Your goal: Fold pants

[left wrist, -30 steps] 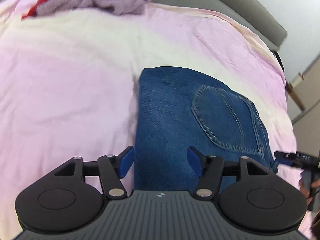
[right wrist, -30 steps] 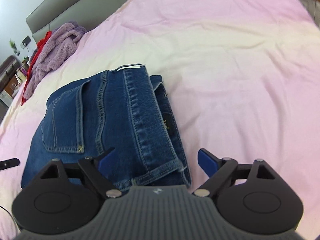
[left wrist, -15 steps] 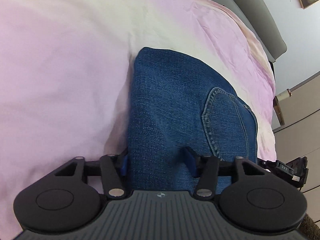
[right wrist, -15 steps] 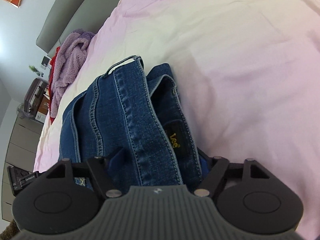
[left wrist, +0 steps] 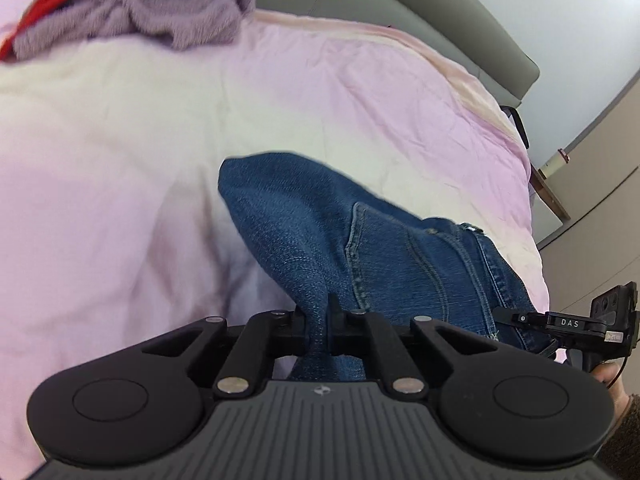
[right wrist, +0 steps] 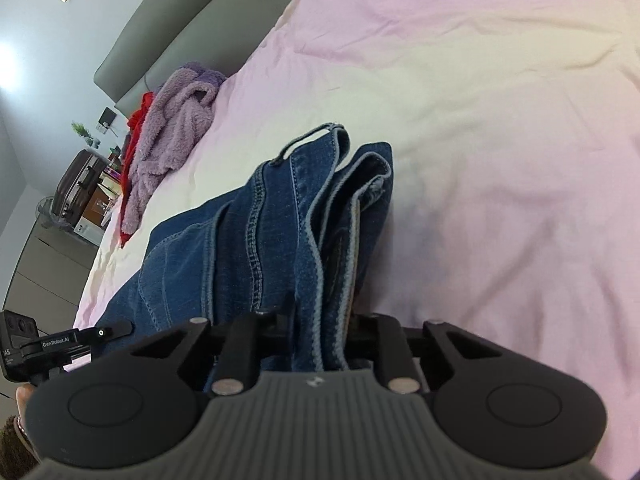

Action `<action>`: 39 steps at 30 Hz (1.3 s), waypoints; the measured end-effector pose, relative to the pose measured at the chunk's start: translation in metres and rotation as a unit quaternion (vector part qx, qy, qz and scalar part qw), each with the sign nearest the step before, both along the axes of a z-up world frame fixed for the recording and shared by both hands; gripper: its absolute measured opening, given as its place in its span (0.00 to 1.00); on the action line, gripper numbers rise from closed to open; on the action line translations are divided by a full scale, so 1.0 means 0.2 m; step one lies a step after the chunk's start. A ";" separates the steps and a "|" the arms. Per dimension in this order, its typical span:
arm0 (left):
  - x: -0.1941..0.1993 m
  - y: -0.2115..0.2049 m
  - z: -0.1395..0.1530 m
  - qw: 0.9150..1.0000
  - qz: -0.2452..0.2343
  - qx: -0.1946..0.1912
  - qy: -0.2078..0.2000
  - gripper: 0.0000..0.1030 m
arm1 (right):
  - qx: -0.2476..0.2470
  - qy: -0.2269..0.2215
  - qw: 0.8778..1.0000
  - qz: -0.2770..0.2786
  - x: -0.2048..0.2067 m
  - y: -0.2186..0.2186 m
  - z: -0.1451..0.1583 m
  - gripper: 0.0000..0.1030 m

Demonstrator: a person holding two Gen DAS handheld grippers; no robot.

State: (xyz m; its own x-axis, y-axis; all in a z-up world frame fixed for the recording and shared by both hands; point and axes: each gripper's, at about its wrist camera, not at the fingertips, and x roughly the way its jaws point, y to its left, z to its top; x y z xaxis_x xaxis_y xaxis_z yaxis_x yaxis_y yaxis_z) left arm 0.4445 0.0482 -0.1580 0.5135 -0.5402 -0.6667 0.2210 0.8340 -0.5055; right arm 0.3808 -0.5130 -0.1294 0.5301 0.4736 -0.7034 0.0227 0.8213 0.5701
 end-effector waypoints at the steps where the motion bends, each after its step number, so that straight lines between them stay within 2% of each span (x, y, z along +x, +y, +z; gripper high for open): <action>1: -0.01 0.02 0.04 1.000 -0.001 0.005 -0.004 0.06 | -0.003 -0.004 1.000 0.007 -0.02 0.04 0.04 0.14; 5: -0.09 0.20 0.19 0.999 -0.003 0.037 -0.015 0.06 | 0.002 -0.016 1.000 0.023 -0.09 0.26 0.18 0.14; 8: -0.17 0.37 0.27 0.998 0.004 0.058 -0.021 0.06 | 0.023 -0.020 0.999 0.025 -0.16 0.44 0.21 0.14; 14: -0.28 0.64 0.31 0.993 0.016 0.114 -0.017 0.06 | 0.058 -0.026 0.997 0.032 -0.32 0.86 0.20 0.14; 19: -0.33 0.86 0.24 0.992 0.027 0.121 -0.005 0.07 | 0.068 -0.029 0.996 0.043 -0.44 1.14 0.13 0.14; 24: -0.31 0.98 0.06 0.992 0.044 0.121 0.014 0.07 | 0.048 -0.036 0.996 0.061 -0.52 1.35 0.03 0.14; 30: -0.28 1.04 -0.13 0.990 0.048 0.126 0.029 0.08 | 0.020 0.008 0.998 0.056 -0.49 1.40 -0.16 0.15; 33: -0.30 1.01 -0.20 0.987 0.039 0.153 0.022 0.15 | 0.005 0.032 0.998 0.051 -0.47 1.39 -0.26 0.16; 34: -0.30 1.00 -0.22 0.986 0.043 0.162 0.020 0.18 | -0.002 0.034 0.998 0.051 -0.46 1.40 -0.28 0.20; 37: -0.32 0.96 -0.22 0.981 0.062 0.180 0.020 0.26 | -0.056 0.026 0.996 0.057 -0.44 1.46 -0.27 0.42; 39: -0.34 0.95 -0.18 0.977 0.069 0.202 0.019 0.36 | -0.091 0.014 0.993 0.070 -0.43 1.49 -0.23 0.45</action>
State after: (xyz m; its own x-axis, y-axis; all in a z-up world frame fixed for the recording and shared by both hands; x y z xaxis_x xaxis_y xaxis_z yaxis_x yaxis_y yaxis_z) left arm 0.3774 0.2391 -0.1939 0.5337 -0.1565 -0.8311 0.0805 0.9877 -0.1344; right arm 0.2942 -0.2160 -0.1756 0.4464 0.4050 -0.7980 -0.0857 0.9070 0.4124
